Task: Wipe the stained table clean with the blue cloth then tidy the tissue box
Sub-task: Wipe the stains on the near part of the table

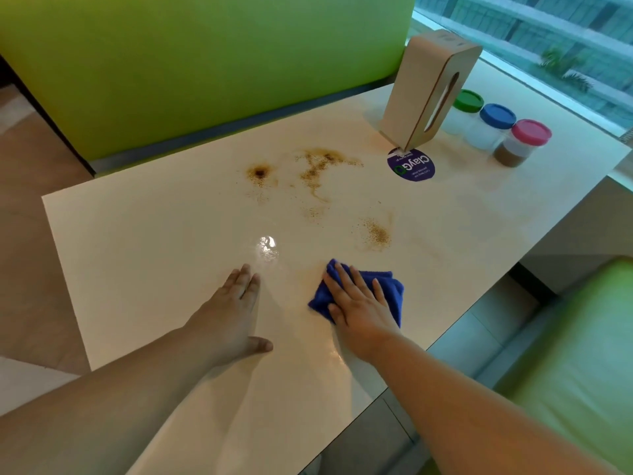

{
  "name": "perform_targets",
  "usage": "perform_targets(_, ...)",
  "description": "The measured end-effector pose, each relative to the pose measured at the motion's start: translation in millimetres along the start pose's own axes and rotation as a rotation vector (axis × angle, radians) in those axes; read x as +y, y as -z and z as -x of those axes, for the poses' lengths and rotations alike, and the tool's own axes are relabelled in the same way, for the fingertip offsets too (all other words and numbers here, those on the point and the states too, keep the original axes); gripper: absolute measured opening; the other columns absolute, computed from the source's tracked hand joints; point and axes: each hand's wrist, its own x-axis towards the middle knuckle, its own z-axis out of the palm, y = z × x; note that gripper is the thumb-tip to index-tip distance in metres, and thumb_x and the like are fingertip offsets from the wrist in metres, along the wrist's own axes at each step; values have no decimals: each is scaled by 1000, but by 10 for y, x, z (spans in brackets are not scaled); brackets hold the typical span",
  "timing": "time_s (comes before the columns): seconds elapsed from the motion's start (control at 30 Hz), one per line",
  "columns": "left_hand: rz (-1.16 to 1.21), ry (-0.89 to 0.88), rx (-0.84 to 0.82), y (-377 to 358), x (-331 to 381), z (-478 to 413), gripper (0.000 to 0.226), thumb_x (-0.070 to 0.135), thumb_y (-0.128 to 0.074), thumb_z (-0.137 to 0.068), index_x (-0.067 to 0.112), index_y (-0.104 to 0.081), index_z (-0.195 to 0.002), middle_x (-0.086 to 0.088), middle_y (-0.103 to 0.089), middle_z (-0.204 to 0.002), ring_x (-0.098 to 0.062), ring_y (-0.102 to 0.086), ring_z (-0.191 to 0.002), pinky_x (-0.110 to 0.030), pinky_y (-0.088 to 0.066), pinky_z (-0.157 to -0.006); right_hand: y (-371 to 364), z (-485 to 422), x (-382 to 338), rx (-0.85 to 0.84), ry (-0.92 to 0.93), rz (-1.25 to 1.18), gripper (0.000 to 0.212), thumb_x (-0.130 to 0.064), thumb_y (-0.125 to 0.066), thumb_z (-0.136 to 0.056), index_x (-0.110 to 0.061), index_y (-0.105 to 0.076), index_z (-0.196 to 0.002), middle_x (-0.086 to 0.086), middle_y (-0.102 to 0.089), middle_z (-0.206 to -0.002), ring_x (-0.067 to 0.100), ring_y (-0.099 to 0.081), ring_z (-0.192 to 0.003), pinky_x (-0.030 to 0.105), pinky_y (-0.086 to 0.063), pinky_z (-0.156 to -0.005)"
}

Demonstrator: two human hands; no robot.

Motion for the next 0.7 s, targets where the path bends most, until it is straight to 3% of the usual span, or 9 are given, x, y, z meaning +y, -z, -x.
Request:
perform_targets(0.13, 1, 2, 6, -2, 12, 3, 117, 63, -61, -75, 12, 16, -147, -5, 27, -154, -18, 17, -145, -28, -4, -116, -66, 5, -365, -32, 126, 20, 57, -48, -21, -100, -40, 5, -149, -17, 22, -154, 10, 25, -141, 41, 19, -113)
perform_targets(0.27, 17, -5, 10, 0, -10, 11, 118, 63, -61, -75, 13, 17, -147, -3, 28, -154, -17, 18, -144, -28, -5, -116, -117, 315, -118, -19, 244, 68, 53, -48, -12, -96, -47, 1, -147, -23, 15, -153, 5, 25, -139, 39, 21, -111)
perform_targets(0.4, 9, -1, 16, 0, -4, 15, 118, 65, -60, -74, 14, 16, -148, -3, 27, -155, -17, 17, -145, -29, -7, -116, -25, 164, 119, 24, 32, 55, 54, -54, -4, -94, -48, 4, -146, -25, 19, -151, 9, 22, -142, 42, 14, -116)
perform_targets(0.5, 5, 3, 15, -1, 8, 11, 118, 65, -60, -75, 13, 16, -148, -4, 27, -155, -18, 17, -145, -29, -5, -117, -25, -60, -93, 40, -84, 22, 53, -51, -15, -99, -45, 3, -148, -20, 20, -153, 15, 22, -143, 46, 15, -115)
perform_targets(0.7, 14, -6, 20, -9, -2, 23, 117, 64, -60, -75, 13, 16, -148, -3, 27, -155, -16, 18, -144, -28, -4, -116, -225, 506, -132, -27, 267, 59, 49, -55, -17, -97, -54, -2, -144, -25, 14, -154, 9, 24, -141, 46, 21, -111)
